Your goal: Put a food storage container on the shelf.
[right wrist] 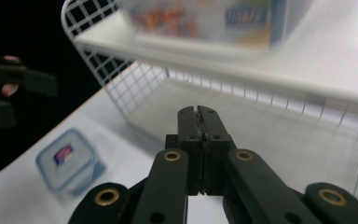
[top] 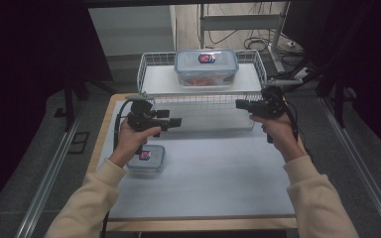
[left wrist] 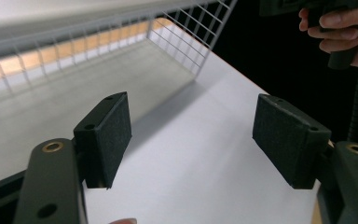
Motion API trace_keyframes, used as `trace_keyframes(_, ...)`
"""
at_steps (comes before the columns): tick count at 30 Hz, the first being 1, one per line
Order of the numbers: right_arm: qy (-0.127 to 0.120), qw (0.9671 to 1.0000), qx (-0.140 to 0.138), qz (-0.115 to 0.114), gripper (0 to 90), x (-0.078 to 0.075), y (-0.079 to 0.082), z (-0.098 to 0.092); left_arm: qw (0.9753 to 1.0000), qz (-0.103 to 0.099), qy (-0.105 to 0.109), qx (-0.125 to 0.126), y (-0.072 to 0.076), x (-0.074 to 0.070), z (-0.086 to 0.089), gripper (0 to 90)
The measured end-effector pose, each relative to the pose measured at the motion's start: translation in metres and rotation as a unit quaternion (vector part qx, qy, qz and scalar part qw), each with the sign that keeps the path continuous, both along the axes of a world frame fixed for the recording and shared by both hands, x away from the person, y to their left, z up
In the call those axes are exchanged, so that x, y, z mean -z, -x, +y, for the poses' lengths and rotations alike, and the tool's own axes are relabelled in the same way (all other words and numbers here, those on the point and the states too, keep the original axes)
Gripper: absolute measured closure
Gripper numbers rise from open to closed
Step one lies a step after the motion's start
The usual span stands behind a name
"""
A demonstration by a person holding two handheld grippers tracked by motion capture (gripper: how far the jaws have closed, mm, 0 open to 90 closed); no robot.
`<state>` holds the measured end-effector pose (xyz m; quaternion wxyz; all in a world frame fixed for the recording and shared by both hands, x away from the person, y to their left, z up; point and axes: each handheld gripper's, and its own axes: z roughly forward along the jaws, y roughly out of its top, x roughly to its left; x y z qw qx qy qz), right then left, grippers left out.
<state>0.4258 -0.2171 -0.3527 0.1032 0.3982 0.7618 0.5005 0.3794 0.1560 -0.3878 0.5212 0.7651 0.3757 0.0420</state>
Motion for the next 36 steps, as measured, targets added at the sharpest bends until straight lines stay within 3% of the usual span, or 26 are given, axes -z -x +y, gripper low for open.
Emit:
trace_keyframes(9, -0.009, 0.9992, -0.035, 0.013, 87.7, 0.043, 0.048, -0.016, 0.9998, -0.003, -0.021, 0.005, 0.03, 0.033, -0.007, 27.7)
trace_keyframes(16, -0.014, 0.9986, -0.045, 0.025, 84.6, 0.08, 0.073, -0.027, 0.9996, 0.01, -0.015, 0.02, 0.048, 0.053, -0.01, 27.6)
trace_keyframes(19, -0.016, 0.998, -0.051, 0.033, 78.5, 0.095, 0.082, -0.029, 0.9993, 0.016, -0.022, 0.027, 0.053, 0.059, -0.013, 27.6)
trace_keyframes(26, -0.009, 0.998, -0.05, 0.036, 50.7, 0.111, 0.097, -0.032, 0.9989, 0.022, -0.029, 0.031, 0.055, 0.068, -0.017, 27.6)
trace_keyframes(32, 0.008, 0.9985, -0.048, 0.026, 37.7, 0.118, 0.104, -0.028, 0.9987, 0.026, -0.03, 0.032, 0.061, 0.073, -0.016, 28.1)
trace_keyframes(36, 0.01, 0.9986, -0.044, 0.027, 35.1, 0.122, 0.107, -0.028, 0.9986, 0.026, -0.033, 0.032, 0.072, 0.073, -0.003, 36.7)
